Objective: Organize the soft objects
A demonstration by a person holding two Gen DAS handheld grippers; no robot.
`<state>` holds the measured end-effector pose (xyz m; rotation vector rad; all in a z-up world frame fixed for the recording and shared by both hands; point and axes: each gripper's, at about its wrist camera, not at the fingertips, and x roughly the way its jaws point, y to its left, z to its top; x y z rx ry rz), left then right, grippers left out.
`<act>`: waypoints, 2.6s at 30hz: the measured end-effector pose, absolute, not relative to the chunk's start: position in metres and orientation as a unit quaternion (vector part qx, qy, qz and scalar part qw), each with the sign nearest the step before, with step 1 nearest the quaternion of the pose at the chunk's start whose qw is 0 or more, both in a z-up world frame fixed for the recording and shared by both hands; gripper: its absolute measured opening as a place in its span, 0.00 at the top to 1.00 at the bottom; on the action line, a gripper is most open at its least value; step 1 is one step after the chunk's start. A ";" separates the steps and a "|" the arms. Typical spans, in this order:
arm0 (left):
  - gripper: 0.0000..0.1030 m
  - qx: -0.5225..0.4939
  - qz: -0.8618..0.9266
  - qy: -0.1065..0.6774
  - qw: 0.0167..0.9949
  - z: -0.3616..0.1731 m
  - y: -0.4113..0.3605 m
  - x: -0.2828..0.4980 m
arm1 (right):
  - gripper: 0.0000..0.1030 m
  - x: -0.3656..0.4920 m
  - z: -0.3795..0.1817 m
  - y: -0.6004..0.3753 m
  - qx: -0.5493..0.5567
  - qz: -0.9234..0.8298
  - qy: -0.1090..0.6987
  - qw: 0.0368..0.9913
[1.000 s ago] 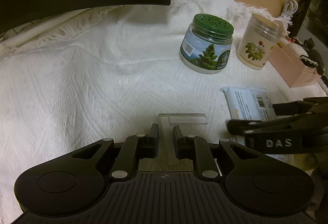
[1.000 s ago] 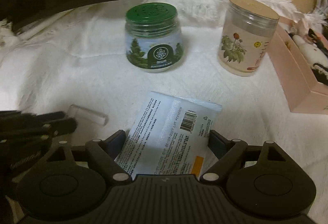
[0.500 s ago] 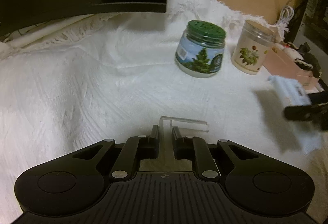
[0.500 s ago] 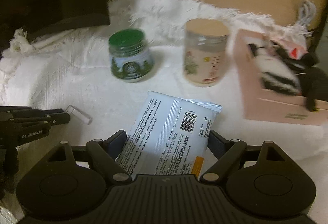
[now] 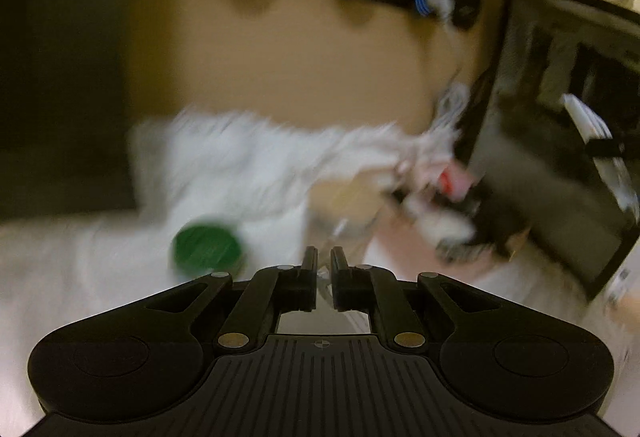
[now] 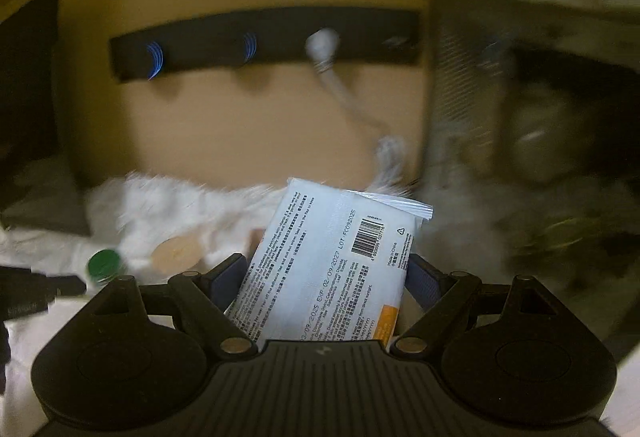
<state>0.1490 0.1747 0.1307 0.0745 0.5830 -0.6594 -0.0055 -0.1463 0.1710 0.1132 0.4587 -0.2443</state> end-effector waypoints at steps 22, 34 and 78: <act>0.91 -0.109 -0.407 0.254 0.870 0.157 0.084 0.163 | 0.17 -0.010 0.130 -0.184 0.102 -0.065 0.240 0.963; 0.88 -0.064 -0.322 0.390 0.860 0.061 -0.016 0.215 | 0.17 0.029 0.128 -0.205 0.106 -0.058 0.249 0.961; 0.88 -0.044 -0.263 0.286 0.920 0.061 0.052 0.093 | 0.06 0.043 0.106 -0.158 0.071 -0.032 0.322 0.944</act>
